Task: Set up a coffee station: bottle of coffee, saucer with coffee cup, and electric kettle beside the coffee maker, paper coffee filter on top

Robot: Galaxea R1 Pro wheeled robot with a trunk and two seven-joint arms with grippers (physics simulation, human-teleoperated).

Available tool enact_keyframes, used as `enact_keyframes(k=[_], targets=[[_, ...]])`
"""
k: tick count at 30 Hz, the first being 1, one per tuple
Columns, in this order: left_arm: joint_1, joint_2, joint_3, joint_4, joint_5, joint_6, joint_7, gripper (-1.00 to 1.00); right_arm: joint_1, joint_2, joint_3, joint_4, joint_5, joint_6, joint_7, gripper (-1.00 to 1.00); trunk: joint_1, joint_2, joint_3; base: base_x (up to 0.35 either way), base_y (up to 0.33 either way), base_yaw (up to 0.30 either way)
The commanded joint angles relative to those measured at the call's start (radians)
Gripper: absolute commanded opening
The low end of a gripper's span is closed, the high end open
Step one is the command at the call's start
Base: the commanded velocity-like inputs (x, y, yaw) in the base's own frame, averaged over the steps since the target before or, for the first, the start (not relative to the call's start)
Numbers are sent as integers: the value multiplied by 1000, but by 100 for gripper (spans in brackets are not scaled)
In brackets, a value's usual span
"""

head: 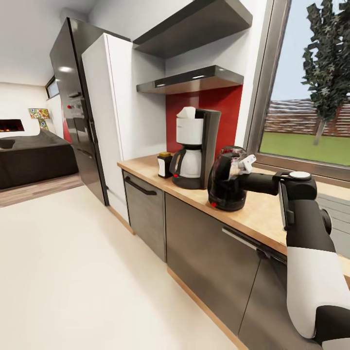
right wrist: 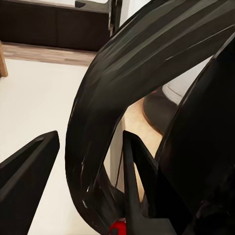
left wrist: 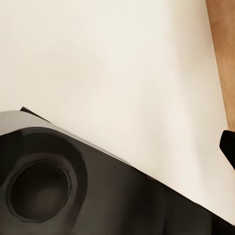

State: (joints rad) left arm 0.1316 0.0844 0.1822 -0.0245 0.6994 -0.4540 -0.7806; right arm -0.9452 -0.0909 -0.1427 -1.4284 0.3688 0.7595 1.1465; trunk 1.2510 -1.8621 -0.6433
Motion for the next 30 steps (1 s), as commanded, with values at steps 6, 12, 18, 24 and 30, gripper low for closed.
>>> enact_keyframes(k=[6,12,18,24,30], targets=[[0,0,8,-1,-6,-2,-3,100,-1,0,-1,-1,4,4,10,-100,12,-22,-10,0,0,0],[0,0,8,-1,-6,-2,-3,100,-1,0,-1,-1,5,4,10,-100,19,-36,-17,0,0,0],[0,0,8,-1,-6,-2,-3,100,-1,0,-1,-1,5,4,10,-100,31,-57,-26,0,0,0],[0,0,8,-1,-6,-2,-3,100,-1,0,-2,-1,5,4,10,-100,31,-57,-26,0,0,0],[0,0,8,-1,-6,-2,-3,100,-1,0,-2,-1,5,4,10,-100,46,-85,-38,0,0,0]])
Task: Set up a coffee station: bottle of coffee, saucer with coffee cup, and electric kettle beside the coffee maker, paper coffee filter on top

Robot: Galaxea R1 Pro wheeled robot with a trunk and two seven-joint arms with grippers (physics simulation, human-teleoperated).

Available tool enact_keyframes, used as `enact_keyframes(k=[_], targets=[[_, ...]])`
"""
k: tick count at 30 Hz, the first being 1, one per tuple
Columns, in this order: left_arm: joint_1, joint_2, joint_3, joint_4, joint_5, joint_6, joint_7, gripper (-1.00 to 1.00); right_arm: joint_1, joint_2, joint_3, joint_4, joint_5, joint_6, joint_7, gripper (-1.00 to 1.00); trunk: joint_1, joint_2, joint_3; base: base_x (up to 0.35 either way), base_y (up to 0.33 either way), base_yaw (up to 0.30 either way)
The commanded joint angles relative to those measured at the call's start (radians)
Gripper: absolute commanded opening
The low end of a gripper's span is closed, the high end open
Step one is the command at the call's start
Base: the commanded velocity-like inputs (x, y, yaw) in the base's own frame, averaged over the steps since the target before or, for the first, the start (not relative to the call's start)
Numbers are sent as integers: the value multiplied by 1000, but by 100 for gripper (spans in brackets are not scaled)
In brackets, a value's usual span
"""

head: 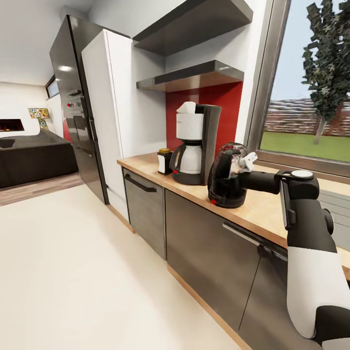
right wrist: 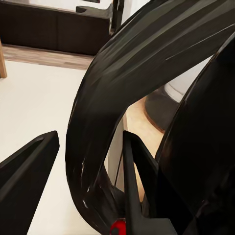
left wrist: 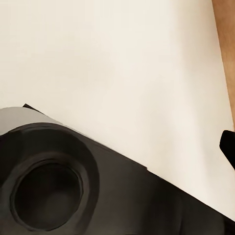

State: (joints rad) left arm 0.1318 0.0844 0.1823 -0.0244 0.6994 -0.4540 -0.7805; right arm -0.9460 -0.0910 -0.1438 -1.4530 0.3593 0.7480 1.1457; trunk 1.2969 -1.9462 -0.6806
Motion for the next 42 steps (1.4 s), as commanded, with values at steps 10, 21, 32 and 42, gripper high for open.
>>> enact_keyframes(k=[10,21,32,42], targets=[[0,0,8,-1,-6,-2,-3,100,0,0,-1,25,15,16,11,-100,0,-1,-1,0,0,0],[0,0,8,-1,-6,-2,-3,100,0,0,-2,25,13,15,11,100,0,-1,-1,0,0,0],[0,0,8,-1,-6,-2,-3,100,0,0,-2,25,13,15,11,100,0,-1,-1,0,0,0],[0,0,8,-1,-6,-2,-3,100,0,0,-2,25,15,16,11,100,0,-1,-1,-45,-27,0]])
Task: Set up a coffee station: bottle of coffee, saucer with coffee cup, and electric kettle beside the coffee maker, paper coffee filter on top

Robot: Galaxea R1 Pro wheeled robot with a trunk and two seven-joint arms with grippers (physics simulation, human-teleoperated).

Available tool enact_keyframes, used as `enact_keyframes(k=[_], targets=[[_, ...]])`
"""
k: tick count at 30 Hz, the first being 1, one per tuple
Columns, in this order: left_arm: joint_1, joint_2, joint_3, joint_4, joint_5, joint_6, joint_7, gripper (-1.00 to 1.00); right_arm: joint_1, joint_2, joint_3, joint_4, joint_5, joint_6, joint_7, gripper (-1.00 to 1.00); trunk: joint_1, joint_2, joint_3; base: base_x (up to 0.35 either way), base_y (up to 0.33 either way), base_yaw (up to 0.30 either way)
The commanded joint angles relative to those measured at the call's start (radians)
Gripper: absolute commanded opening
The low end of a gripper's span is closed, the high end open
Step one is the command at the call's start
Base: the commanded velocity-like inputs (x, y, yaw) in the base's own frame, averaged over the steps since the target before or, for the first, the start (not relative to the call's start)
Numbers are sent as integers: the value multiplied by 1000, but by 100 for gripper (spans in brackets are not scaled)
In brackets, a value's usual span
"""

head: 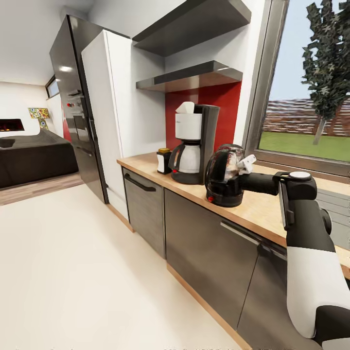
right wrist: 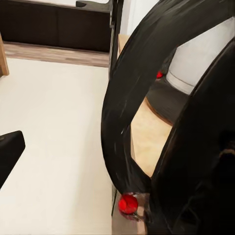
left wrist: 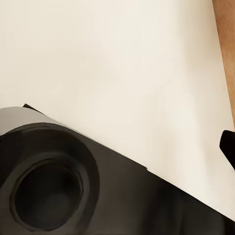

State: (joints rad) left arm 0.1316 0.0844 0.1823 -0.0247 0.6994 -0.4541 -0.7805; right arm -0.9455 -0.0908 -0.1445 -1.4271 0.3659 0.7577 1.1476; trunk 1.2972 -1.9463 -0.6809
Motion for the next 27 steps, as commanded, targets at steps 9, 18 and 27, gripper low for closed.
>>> enact_keyframes(k=[9,18,27], targets=[[0,0,8,-1,-6,-2,-3,100,-1,0,-1,-1,8,6,9,100,0,0,-1,-31,-24,0],[0,0,8,-1,-6,-2,-3,100,-1,0,-1,-1,8,6,9,100,0,0,-1,-169,-131,0],[0,0,7,-1,-6,-2,-3,100,-1,0,-2,-1,9,6,9,100,0,0,-1,-148,-91,0]])
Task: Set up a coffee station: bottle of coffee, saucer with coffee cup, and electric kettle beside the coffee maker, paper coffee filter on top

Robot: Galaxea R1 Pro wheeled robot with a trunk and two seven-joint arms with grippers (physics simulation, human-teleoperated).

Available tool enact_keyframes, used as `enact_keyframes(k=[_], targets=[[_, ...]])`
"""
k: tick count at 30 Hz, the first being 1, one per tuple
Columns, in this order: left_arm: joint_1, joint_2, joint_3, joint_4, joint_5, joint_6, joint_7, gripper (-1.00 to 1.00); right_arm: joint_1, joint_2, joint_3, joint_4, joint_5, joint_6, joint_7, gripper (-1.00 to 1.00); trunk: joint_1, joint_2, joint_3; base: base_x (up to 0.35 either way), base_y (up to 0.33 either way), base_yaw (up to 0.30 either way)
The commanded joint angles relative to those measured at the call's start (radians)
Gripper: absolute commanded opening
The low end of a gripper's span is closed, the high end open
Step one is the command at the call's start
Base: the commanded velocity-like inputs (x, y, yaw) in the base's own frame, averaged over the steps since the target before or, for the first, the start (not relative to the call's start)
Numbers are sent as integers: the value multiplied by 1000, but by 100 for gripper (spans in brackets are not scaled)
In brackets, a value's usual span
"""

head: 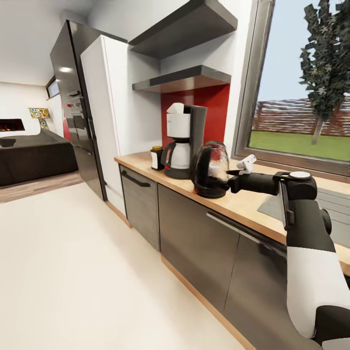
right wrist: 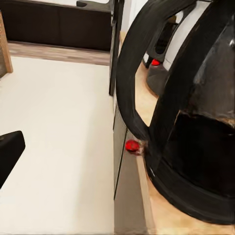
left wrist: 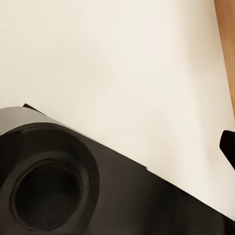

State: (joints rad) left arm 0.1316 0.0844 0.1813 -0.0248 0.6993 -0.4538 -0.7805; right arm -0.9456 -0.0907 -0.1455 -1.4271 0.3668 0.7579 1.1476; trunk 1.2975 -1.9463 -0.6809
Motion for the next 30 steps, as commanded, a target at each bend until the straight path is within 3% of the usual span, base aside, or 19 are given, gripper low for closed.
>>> enact_keyframes(k=[1,11,13,18,25,27,30], targets=[[0,0,8,-1,-6,-2,-3,100,-1,0,-2,-1,9,5,9,100,0,0,-1,-246,-171,0],[0,0,8,-1,-6,-2,-3,100,-1,-8,-18,0,11,5,8,100,0,0,-1,-219,-156,0],[0,11,19,-12,-11,-2,8,100,-12,-19,-29,12,23,16,-4,100,0,0,-1,0,0,0],[0,10,12,-41,-11,-24,36,100,-34,-48,-55,28,28,43,-23,100,0,0,-1,0,0,0],[0,10,12,-80,-11,-24,48,100,-34,-86,-55,28,28,49,-23,100,0,0,-1,0,0,0],[-1,8,6,-91,-11,-30,43,100,-28,-84,-56,23,25,44,-17,100,0,0,-1,0,0,0],[-11,25,5,-108,-11,-46,59,100,-11,-101,-73,6,32,61,0,100,0,0,-1,0,0,0]])
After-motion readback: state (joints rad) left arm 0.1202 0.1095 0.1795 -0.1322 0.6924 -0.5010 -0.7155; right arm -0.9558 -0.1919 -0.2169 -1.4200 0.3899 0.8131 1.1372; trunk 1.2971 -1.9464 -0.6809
